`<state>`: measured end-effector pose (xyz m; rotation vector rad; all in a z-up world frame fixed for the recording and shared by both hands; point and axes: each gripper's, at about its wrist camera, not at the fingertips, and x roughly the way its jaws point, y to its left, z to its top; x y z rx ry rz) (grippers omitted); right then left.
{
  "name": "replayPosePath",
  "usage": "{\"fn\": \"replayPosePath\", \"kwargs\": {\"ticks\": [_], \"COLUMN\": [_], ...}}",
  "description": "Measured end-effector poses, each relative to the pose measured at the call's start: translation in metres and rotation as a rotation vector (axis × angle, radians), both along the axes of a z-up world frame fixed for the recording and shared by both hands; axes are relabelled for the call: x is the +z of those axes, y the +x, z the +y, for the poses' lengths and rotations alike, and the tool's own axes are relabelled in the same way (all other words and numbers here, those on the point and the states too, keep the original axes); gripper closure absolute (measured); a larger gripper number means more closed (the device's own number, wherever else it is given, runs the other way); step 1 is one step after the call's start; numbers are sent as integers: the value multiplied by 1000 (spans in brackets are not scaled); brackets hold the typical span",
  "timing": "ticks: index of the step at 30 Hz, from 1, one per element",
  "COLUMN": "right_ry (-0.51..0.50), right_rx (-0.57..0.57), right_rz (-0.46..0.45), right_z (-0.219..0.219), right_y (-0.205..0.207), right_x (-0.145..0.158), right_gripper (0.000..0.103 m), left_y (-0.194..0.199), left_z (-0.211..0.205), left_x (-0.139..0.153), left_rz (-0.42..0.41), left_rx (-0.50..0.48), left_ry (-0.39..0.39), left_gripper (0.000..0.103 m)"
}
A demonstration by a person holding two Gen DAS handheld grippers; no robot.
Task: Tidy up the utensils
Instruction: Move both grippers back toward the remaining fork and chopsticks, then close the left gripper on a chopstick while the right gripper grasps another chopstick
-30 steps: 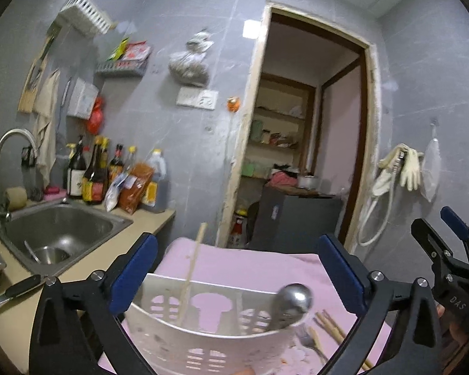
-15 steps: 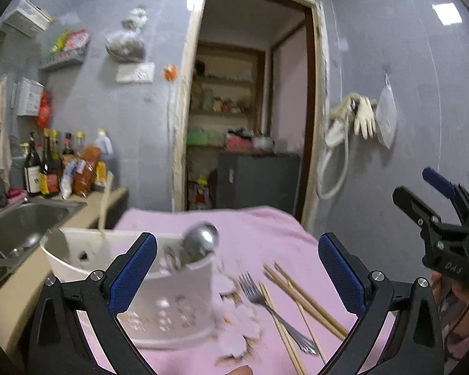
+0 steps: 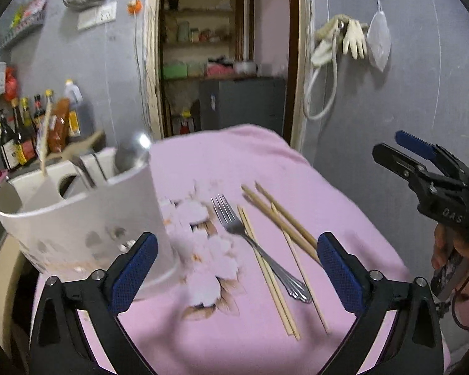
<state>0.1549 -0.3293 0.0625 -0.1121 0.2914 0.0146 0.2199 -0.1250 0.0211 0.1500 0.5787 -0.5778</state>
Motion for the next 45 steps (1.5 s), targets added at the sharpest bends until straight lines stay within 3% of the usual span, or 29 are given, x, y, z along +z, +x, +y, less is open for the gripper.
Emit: {"fn": "replayPosePath", "kwargs": {"ticks": [7,12,18,31,38,45], "right_ry": [3,3,17,35,7,41], "right_rx": [65,103,123,140,164,201], "right_rz": [134,209,258,333,436,541], "right_z": [1,3,1,-1,8,13], "right_y": [20,31,38,50,67,85], "right_x": [-19,-31,-35,-42,-54,-66], "right_gripper": [52,56,56,56,56,61], "left_y": [18,31,42,56,66,68], "left_z": [-14,-25,-34,-42,-49,-52], "left_x": [-21,-36,-47,-48,-54,-54], "left_rz": [132,231,295,315,354,358], "left_rx": [-26,-34,-26,-23,-6,-3], "left_ry": [75,118,165,172,192,193], "left_gripper": [45,67,79,83,90,92]}}
